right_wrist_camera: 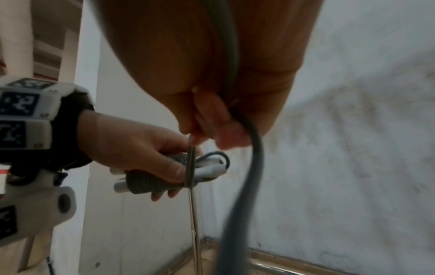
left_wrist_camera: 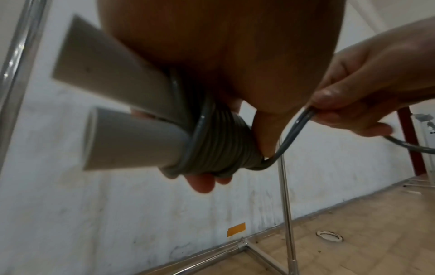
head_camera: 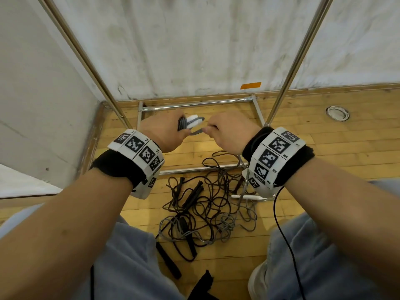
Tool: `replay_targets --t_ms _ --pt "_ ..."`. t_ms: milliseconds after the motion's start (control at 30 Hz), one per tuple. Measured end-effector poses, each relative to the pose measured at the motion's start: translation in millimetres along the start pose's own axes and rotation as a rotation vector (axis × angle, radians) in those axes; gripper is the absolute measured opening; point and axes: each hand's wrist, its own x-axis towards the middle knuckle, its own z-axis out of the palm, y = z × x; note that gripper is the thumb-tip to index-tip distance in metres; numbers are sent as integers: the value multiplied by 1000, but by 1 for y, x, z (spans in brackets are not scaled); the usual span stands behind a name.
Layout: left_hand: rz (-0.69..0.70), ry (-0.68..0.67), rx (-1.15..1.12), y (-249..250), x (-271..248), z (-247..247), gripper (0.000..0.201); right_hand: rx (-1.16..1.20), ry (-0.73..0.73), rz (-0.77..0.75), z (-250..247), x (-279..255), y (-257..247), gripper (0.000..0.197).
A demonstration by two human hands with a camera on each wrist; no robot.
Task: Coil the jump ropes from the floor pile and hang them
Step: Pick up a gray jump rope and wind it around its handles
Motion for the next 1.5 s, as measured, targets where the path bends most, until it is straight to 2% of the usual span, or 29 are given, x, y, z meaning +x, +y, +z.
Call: replay_targets --t_ms 133,267,333,433,533,633,700,767,833,900,1033,1233,1333,1433,1500 --pt "128 -65 0 10 -6 0 28 67 97 3 -3 3 7 30" --pt "267 -118 -125 20 -16 -4 19 227 178 21 -3 6 12 34" --pt "296 -74 -151 24 -20 -8 20 290 203 31 -5 8 12 37" --pt "303 17 -114 28 -23 -11 41 394 224 69 -9 10 13 42" --pt "324 69 -161 32 -28 -12 41 551 221 139 -11 12 20 46" --pt "315 114 -368 29 -32 -17 25 721 188 181 -12 11 27 43" --pt "279 124 -605 29 -33 -23 23 939 162 194 -10 13 29 39" --pt "244 123 -845 32 -35 -29 16 1173 146 193 -7 14 26 23" --pt "202 163 -954 34 -35 -32 9 1249 144 161 -3 15 19 24" --pt "132 202 -989 33 -31 -33 13 1183 160 118 -1 15 12 28" --pt "61 260 -942 29 -23 -33 26 897 150 45 -2 11 1 25" --pt "71 308 -880 27 -17 -31 34 1053 57 104 -2 10 -13 16" --pt "55 341 -788 22 -14 -28 39 1016 36 128 -2 11 -16 14" --pt "37 380 -660 18 -11 -23 39 956 32 143 -2 10 -17 25" --pt "-3 404 -595 13 -9 -21 40 896 34 138 -1 8 -17 25"
